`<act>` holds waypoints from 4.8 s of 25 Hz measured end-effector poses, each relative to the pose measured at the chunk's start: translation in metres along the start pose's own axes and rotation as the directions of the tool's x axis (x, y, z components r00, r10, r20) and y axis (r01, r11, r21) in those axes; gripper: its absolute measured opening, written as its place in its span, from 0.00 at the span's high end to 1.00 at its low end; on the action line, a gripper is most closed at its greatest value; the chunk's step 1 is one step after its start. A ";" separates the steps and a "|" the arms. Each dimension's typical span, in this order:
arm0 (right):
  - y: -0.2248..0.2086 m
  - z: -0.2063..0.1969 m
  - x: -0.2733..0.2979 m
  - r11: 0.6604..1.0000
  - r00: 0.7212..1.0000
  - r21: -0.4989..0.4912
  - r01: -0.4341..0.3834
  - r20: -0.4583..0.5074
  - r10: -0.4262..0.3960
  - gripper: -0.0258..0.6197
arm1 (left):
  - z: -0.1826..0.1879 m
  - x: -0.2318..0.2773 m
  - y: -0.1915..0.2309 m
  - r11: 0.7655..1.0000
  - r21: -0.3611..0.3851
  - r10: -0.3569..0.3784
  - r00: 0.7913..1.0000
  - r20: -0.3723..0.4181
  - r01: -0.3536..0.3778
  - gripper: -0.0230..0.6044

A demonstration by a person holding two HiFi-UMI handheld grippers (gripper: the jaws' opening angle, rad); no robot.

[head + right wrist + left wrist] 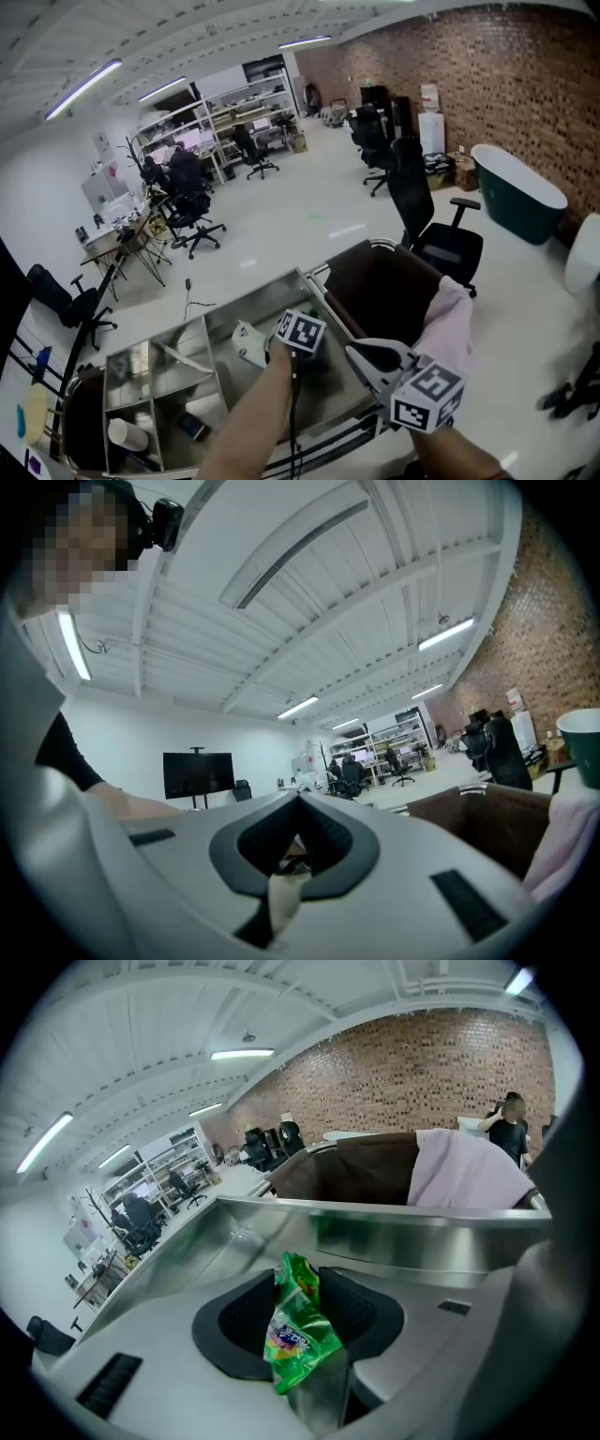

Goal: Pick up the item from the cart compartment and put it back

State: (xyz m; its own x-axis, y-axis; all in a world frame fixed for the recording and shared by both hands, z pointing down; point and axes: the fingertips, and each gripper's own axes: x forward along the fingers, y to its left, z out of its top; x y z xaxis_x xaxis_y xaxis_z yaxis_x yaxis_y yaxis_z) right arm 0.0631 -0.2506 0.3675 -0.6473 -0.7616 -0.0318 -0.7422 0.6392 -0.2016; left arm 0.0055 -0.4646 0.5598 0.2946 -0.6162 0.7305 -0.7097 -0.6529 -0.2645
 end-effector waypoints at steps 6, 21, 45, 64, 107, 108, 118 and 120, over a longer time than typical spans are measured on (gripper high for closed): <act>-0.005 0.001 -0.003 1.000 1.000 0.000 0.011 -0.004 -0.011 0.94 | 0.001 0.004 0.008 0.998 -0.058 0.019 1.000 0.000 -0.019 0.59; -0.009 0.003 -0.005 1.000 1.000 -0.005 0.010 -0.007 -0.010 0.94 | -0.006 0.021 0.014 0.997 -0.073 0.026 0.999 -0.030 -0.028 0.54; 0.009 0.001 0.003 1.000 1.000 0.006 -0.024 -0.002 0.024 0.94 | 0.027 -0.077 0.027 0.972 -0.237 0.059 0.963 0.262 0.005 0.77; 0.046 -0.016 0.023 0.996 0.995 -0.015 -0.092 -0.045 0.091 0.94 | -0.008 -0.263 0.020 0.954 -0.301 0.185 0.799 0.572 -0.006 0.77; 0.061 -0.028 0.025 0.994 0.993 -0.007 -0.105 -0.050 0.105 0.94 | -0.088 -0.342 -0.024 0.928 -0.373 0.259 0.723 0.640 -0.002 0.77; 0.060 -0.028 0.025 0.994 0.993 -0.007 -0.105 -0.050 0.104 0.94 | -0.088 -0.341 -0.024 0.928 -0.371 0.257 0.724 0.640 -0.001 0.77; 0.062 -0.025 0.025 0.994 0.993 -0.019 -0.106 -0.052 0.105 0.94 | -0.086 -0.343 -0.026 0.930 -0.366 0.249 0.732 0.635 0.001 0.77; 0.063 -0.024 0.025 0.994 0.993 -0.021 -0.109 -0.053 0.107 0.94 | -0.086 -0.343 -0.026 0.931 -0.364 0.248 0.733 0.633 0.000 0.77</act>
State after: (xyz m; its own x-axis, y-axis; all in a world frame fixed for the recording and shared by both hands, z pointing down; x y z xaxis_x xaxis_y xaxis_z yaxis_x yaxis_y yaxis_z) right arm -0.0041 -0.2267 0.3776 -0.7314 -0.6819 -0.0017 -0.6710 0.7202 -0.1764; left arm -0.1320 -0.1980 0.3701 0.4456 -0.8924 0.0712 -0.8940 -0.4477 -0.0168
